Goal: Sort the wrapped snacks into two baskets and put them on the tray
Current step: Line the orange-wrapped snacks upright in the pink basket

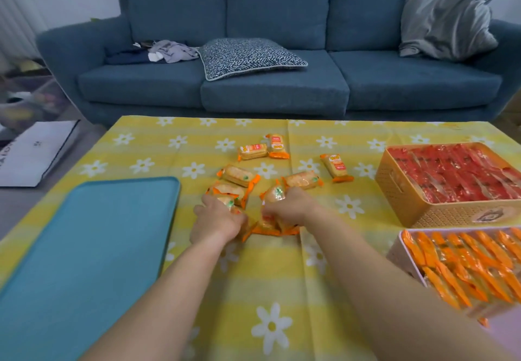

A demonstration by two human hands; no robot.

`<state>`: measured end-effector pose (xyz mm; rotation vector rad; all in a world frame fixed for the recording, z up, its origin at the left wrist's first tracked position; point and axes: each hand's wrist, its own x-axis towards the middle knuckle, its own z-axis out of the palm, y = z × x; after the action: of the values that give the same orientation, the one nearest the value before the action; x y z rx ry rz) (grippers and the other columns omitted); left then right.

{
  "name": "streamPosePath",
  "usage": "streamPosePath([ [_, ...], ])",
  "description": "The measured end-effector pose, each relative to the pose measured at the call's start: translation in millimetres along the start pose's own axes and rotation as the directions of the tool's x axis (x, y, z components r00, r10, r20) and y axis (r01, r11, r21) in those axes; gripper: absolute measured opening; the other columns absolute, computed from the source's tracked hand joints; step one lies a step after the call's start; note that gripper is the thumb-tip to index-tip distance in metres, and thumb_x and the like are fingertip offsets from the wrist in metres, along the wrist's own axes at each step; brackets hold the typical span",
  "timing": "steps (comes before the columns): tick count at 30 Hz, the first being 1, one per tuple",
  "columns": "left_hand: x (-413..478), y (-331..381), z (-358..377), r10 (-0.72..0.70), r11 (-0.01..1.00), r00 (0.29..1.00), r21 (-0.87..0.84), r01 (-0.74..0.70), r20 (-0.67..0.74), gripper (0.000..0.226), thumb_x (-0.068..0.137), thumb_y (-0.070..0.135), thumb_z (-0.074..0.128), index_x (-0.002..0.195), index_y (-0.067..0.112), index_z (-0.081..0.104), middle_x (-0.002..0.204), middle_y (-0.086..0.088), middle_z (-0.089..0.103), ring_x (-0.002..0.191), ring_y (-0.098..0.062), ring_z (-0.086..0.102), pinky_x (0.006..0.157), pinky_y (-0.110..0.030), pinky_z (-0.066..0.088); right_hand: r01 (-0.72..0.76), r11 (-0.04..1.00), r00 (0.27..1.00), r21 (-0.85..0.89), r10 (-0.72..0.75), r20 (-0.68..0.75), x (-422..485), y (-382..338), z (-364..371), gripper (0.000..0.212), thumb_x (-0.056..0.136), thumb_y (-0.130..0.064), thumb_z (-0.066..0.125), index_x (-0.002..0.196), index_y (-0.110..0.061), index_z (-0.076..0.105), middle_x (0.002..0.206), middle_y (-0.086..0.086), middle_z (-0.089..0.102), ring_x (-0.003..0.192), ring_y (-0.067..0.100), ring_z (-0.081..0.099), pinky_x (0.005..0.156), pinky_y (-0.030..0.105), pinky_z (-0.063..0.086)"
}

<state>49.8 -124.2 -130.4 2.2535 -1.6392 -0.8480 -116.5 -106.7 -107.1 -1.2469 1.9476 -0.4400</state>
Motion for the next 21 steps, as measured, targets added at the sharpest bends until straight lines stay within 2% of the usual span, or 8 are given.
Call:
streamPosePath([
  [3, 0, 2, 2, -0.014, 0.995, 0.999, -0.097, 0.018, 0.039, 0.082, 0.08, 0.039, 0.076, 0.137, 0.012, 0.025, 0.136, -0.02, 0.038, 0.095, -0.035, 0.054, 0.075, -0.032, 0.041, 0.011, 0.998, 0.999, 0.059, -0.013, 0.036, 0, -10, 16, 0.033, 0.073, -0.036, 0.083, 0.07, -0.018, 0.056, 0.074, 0.001, 0.061, 0.068, 0.017, 0.06, 0.058, 0.027, 0.048],
  [6, -1, -1, 1, -0.023, 0.96, 0.994, -0.274, 0.052, 0.108, 0.082, 0.078, 0.025, 0.08, 0.138, 0.012, 0.026, 0.126, -0.016, 0.051, 0.096, -0.031, 0.059, 0.07, -0.032, 0.045, -0.023, 0.981, 0.996, 0.193, 0.006, 0.087, -4, -13, 21, 0.035, 0.066, -0.034, 0.087, 0.077, -0.016, 0.058, 0.077, 0.003, 0.066, 0.063, 0.015, 0.061, 0.051, 0.023, 0.049],
  [10, -14, 2, -12, -0.073, 0.748, 0.985, -0.645, 0.159, 0.159, 0.058, 0.073, 0.009, 0.073, 0.123, 0.003, 0.044, 0.092, -0.015, 0.064, 0.069, -0.025, 0.06, 0.059, -0.031, 0.05, -0.09, 0.839, 0.978, 0.536, -0.026, 0.205, -16, -8, 25, 0.062, 0.058, -0.034, 0.087, 0.109, -0.002, 0.071, 0.088, 0.015, 0.073, 0.072, 0.028, 0.066, 0.062, 0.038, 0.049],
  [13, -34, 8, -27, -0.021, 0.601, 0.957, -0.761, 0.245, 0.291, 0.051, 0.069, 0.032, 0.071, 0.114, 0.009, 0.066, 0.089, -0.016, 0.067, 0.076, -0.031, 0.064, 0.07, -0.041, 0.054, -0.107, 0.676, 0.957, 0.729, -0.129, 0.26, -34, -7, 28, 0.054, 0.076, -0.035, 0.083, 0.119, -0.004, 0.071, 0.091, 0.013, 0.069, 0.067, 0.025, 0.064, 0.056, 0.031, 0.046],
  [15, -59, 17, -33, 0.071, 0.563, 0.923, -0.779, 0.276, 0.379, 0.049, 0.068, 0.049, 0.07, 0.106, 0.018, 0.072, 0.093, -0.013, 0.074, 0.078, -0.032, 0.069, 0.069, -0.042, 0.054, -0.074, 0.597, 0.952, 0.799, -0.197, 0.235, -54, -7, 24, 0.037, 0.08, -0.044, 0.077, 0.106, -0.017, 0.078, 0.089, 0.009, 0.071, 0.064, 0.022, 0.066, 0.052, 0.028, 0.047],
  [18, -96, 40, -36, 0.158, 0.592, 0.948, -0.795, 0.133, 0.276, 0.048, 0.073, 0.06, 0.07, 0.102, 0.022, 0.073, 0.09, -0.006, 0.078, 0.075, -0.028, 0.075, 0.06, -0.039, 0.059, 0.016, 0.552, 0.975, 0.834, -0.194, 0.11, -86, -6, 3, 0.041, 0.082, -0.059, 0.067, 0.098, -0.023, 0.079, 0.083, 0.004, 0.074, 0.063, 0.022, 0.068, 0.049, 0.028, 0.049],
  [19, -115, 52, -32, 0.211, 0.61, 0.951, -0.791, 0.053, 0.227, 0.05, 0.073, 0.062, 0.07, 0.103, 0.023, 0.073, 0.09, -0.004, 0.078, 0.078, -0.027, 0.075, 0.066, -0.043, 0.061, 0.05, 0.541, 0.987, 0.839, -0.155, 0.041, -102, 1, -15, 0.05, 0.081, -0.063, 0.064, 0.104, -0.021, 0.077, 0.089, 0.004, 0.076, 0.071, 0.023, 0.071, 0.056, 0.032, 0.053],
  [21, -145, 72, -25, 0.339, 0.562, 0.924, -0.826, -0.047, 0.178, 0.06, 0.071, 0.067, 0.067, 0.11, 0.023, 0.071, 0.099, -0.002, 0.077, 0.089, -0.026, 0.075, 0.084, -0.049, 0.06, 0.09, 0.558, 0.996, 0.825, -0.05, -0.075, -126, 12, -47, 0.073, 0.072, -0.074, 0.056, 0.115, -0.019, 0.075, 0.109, 0.008, 0.076, 0.098, 0.027, 0.072, 0.088, 0.043, 0.056],
])
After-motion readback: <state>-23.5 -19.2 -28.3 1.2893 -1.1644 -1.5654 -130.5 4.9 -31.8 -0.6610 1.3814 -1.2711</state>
